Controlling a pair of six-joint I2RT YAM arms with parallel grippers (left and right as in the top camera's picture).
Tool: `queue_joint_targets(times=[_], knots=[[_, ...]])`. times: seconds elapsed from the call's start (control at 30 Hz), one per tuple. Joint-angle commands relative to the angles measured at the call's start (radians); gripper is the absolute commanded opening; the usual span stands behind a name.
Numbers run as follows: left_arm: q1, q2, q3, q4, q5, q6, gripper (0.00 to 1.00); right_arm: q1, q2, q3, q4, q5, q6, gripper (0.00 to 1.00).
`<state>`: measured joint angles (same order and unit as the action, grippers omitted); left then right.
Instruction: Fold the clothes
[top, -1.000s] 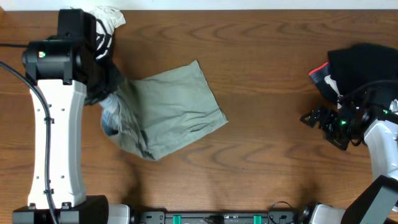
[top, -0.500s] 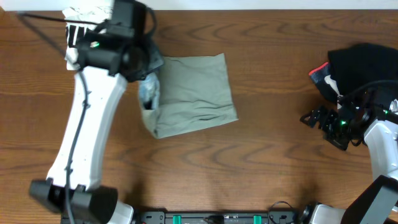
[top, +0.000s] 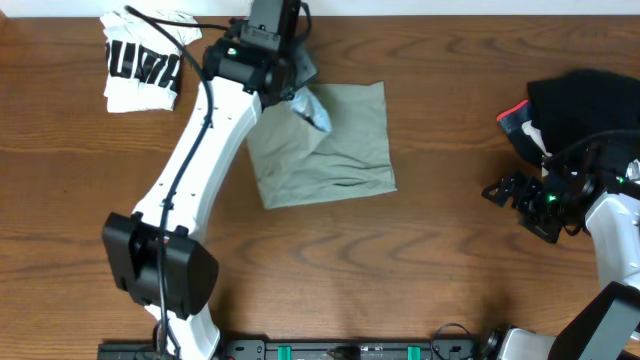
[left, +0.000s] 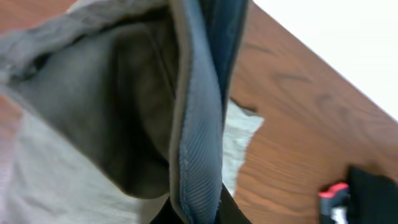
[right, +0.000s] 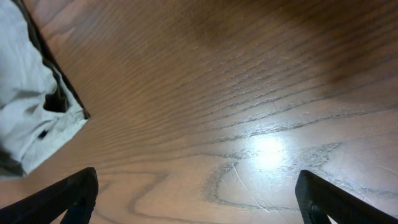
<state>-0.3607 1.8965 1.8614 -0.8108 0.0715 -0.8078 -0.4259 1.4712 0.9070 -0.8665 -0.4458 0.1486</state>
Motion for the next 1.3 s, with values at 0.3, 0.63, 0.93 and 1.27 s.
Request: queue_joint_targets(times=[0.3,0.63,0.93,1.27], knots=[[-0.097,0.025,0.018,0.084,0.067,-0.043,0.07,0.008,0.004,-0.004,0.003,-0.007,-0.008,0.99],[-0.142,0.045,0.013,0.042,0.075,-0.039,0.06,0.01,0.004,-0.004,0.113,-0.066,-0.007,0.95],[-0.169,0.045,0.013,0.016,0.124,-0.003,0.06,0.139,0.058,-0.004,0.305,-0.09,0.092,0.91],[-0.214,0.045,0.013,0.008,0.127,0.049,0.06,0.3,0.243,-0.004,0.628,-0.09,0.259,0.89]])
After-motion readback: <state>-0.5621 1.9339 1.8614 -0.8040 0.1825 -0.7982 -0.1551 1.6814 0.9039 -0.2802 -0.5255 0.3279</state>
